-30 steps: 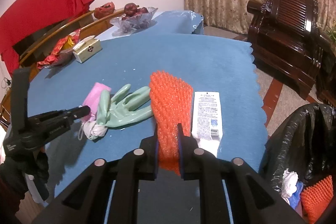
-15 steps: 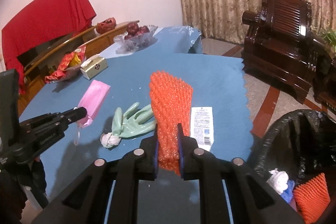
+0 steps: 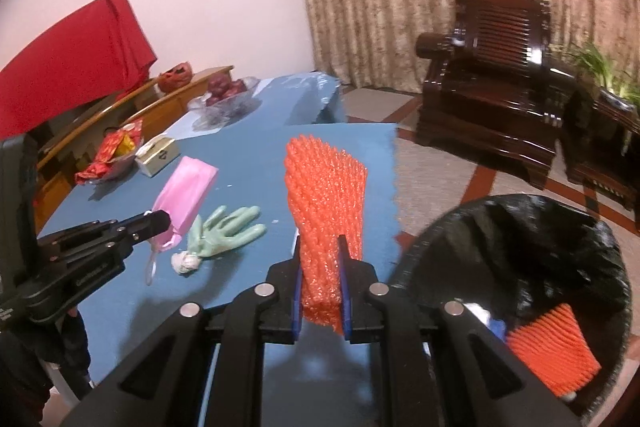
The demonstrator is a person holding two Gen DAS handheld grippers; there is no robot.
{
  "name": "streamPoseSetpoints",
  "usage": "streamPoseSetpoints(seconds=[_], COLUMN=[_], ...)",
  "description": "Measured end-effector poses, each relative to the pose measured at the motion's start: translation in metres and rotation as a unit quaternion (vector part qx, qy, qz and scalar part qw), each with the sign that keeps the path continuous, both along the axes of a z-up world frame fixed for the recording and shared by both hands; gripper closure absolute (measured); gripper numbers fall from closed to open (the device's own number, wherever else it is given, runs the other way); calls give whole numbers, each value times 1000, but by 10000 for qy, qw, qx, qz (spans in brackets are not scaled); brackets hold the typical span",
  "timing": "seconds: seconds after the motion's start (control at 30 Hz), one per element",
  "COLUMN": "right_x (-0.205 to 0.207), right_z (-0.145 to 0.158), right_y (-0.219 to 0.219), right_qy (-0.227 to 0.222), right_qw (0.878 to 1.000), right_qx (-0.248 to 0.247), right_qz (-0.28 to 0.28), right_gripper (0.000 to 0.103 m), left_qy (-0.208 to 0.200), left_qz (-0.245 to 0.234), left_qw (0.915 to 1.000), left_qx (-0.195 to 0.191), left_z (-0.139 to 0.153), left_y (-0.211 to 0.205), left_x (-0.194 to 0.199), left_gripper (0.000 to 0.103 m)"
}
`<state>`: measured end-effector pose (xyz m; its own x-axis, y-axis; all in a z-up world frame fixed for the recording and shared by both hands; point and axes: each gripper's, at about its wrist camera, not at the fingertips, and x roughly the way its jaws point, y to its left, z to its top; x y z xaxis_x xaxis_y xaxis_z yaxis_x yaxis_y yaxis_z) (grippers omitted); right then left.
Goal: Collect trash
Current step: 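Carry the pink bag and orange sleeve over the bin with both grippers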
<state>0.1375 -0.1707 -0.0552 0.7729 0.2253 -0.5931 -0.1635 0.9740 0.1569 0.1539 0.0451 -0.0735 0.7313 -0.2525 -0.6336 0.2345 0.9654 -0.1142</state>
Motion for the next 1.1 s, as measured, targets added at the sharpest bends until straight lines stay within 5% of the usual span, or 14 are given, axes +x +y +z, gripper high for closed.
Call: streamPoseSetpoints(seconds=[0.67,1.1], right_x=[-51,-57], right_z=[-6,-23], right_y=[-128,-180], right_qy=[15,191], right_qw=[9917,9845], right_qx=[-111,-207], right_qz=[-1281,-1731], right_gripper=[89,89], left_qy=[-28,79], left_qz=[-1361,-1784], left_qw=[9907,9839], left_qx=[-53,-55], left_z=[-9,-34], left_y=[-146,-210], left_x=[-6,7], left_gripper=[100,100])
